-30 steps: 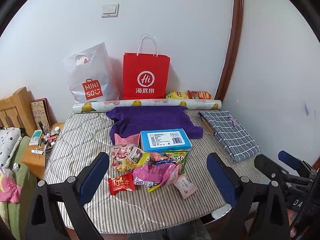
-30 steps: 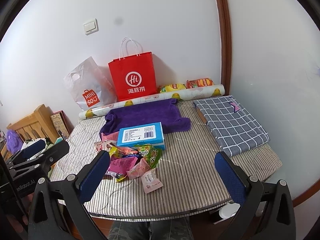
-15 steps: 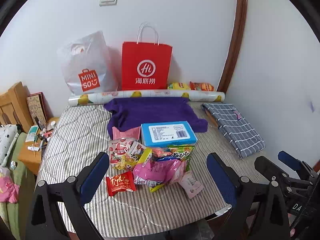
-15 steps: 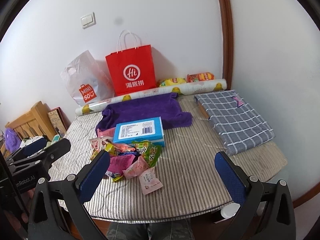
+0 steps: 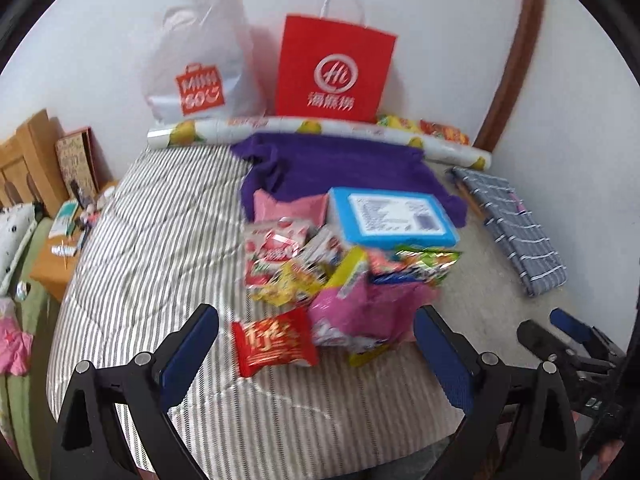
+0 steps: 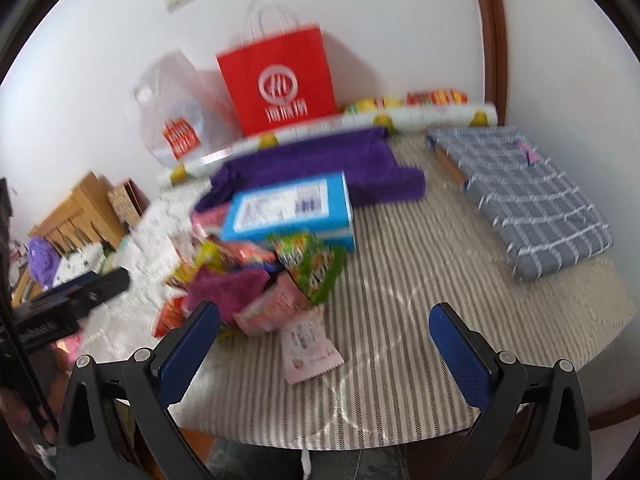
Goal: Organize snacks
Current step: 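Grasp the white-pink candy packet with the right tool while the left tool approaches the red packet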
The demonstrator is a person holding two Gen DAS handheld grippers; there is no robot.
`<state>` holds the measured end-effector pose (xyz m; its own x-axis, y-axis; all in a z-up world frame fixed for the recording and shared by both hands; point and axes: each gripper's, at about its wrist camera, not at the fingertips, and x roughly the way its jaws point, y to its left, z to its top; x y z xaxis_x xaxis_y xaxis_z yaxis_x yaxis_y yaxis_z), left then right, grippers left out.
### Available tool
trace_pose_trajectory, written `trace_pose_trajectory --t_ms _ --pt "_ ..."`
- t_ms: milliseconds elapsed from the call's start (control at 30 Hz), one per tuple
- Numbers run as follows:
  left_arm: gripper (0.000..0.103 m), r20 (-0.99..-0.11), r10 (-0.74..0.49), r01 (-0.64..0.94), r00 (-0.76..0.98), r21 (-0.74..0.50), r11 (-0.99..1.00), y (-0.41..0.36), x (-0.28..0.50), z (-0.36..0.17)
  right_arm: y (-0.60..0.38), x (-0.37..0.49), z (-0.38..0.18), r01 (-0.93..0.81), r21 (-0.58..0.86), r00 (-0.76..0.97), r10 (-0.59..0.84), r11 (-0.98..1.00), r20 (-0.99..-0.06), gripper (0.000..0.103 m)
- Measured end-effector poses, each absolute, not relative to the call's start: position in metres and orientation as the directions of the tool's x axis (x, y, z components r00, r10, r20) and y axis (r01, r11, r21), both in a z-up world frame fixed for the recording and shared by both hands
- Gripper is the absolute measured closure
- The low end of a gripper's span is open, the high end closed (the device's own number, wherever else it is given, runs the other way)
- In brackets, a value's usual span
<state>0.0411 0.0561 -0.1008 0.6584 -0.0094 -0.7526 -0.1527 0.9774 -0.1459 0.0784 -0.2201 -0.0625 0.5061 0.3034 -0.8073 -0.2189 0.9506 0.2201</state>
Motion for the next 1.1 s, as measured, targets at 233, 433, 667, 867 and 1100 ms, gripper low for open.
trace_pose_trajectory --t_ms 233,433,667,867,1100 --pt "0.006 -0.779 0.023 -0.212 0.627 -0.142 0.967 0.086 0.042 -0.127 -0.204 0.091 -0.118 -0.237 0.236 0.392 0.315 0.942 -0.864 0.014" --pt "0.006 -0.798 0.026 -0.23 0.602 -0.142 0.963 0.102 0.043 -0.146 -0.188 0.092 -0.144 -0.301 0.208 0.347 0.311 0.93 -0.885 0.029" --pt "0.006 -0.804 -0.037 -0.192 0.593 -0.186 0.964 0.101 0.044 -0.158 -0.174 0.09 -0.158 -0.343 0.161 0.345 0.284 0.925 -0.894 0.037" --pt "0.006 -0.819 -0.039 -0.19 0.572 -0.178 0.965 0.093 0.052 -0.169 -0.166 0.084 -0.16 -0.378 0.072 0.4 0.233 0.923 -0.886 0.043" --pt "0.008 -0.845 -0.043 -0.196 0.533 -0.173 0.965 0.088 0.068 -0.185 -0.179 0.09 -0.158 -0.351 0.072 0.408 0.222 0.933 -0.886 0.054"
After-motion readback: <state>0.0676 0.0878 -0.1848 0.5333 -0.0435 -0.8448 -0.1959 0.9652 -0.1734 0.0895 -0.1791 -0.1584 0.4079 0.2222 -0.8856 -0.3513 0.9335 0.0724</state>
